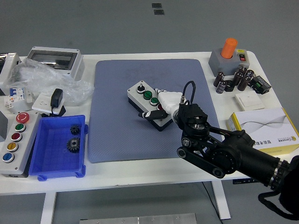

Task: Pick up the button,place it on the desk,press the button,press the button

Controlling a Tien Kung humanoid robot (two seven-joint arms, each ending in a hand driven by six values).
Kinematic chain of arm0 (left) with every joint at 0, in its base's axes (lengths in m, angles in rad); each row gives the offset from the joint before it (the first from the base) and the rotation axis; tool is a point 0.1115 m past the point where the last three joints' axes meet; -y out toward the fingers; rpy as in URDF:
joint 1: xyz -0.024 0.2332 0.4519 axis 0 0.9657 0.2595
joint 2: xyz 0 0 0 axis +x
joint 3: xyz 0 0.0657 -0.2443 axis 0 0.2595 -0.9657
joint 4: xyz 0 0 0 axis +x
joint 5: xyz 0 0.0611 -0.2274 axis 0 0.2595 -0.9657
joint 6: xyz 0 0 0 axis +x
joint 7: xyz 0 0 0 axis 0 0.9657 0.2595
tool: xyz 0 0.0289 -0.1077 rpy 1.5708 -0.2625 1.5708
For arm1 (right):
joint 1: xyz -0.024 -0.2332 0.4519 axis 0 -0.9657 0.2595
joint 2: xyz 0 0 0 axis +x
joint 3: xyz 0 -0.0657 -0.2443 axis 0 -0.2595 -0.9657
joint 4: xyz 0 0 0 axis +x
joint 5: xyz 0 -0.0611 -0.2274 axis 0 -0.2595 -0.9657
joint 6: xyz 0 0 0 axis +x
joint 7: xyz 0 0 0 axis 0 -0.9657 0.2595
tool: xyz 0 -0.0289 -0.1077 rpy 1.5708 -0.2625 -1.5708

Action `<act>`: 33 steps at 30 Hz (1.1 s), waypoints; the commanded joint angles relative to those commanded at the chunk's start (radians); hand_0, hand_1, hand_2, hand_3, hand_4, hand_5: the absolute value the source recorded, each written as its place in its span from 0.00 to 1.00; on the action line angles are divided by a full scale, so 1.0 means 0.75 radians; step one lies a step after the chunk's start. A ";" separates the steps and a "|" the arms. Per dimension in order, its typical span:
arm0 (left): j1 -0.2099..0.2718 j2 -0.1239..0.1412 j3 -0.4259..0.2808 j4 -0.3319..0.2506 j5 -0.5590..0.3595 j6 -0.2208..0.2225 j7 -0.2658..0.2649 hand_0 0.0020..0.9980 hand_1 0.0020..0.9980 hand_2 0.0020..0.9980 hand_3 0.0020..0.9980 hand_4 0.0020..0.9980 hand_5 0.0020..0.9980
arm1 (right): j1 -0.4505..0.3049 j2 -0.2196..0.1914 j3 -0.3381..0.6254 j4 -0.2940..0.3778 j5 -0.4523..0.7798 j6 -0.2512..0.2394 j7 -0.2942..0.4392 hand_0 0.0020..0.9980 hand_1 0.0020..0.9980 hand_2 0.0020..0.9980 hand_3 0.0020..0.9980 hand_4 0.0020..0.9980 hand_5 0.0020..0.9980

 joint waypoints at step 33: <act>-0.007 -0.005 -0.009 -0.002 0.009 0.011 -0.012 0.60 0.65 0.60 0.61 0.66 0.21 | 0.007 -0.024 -0.090 0.058 -0.124 -0.096 0.000 0.08 0.32 0.33 0.35 0.54 0.04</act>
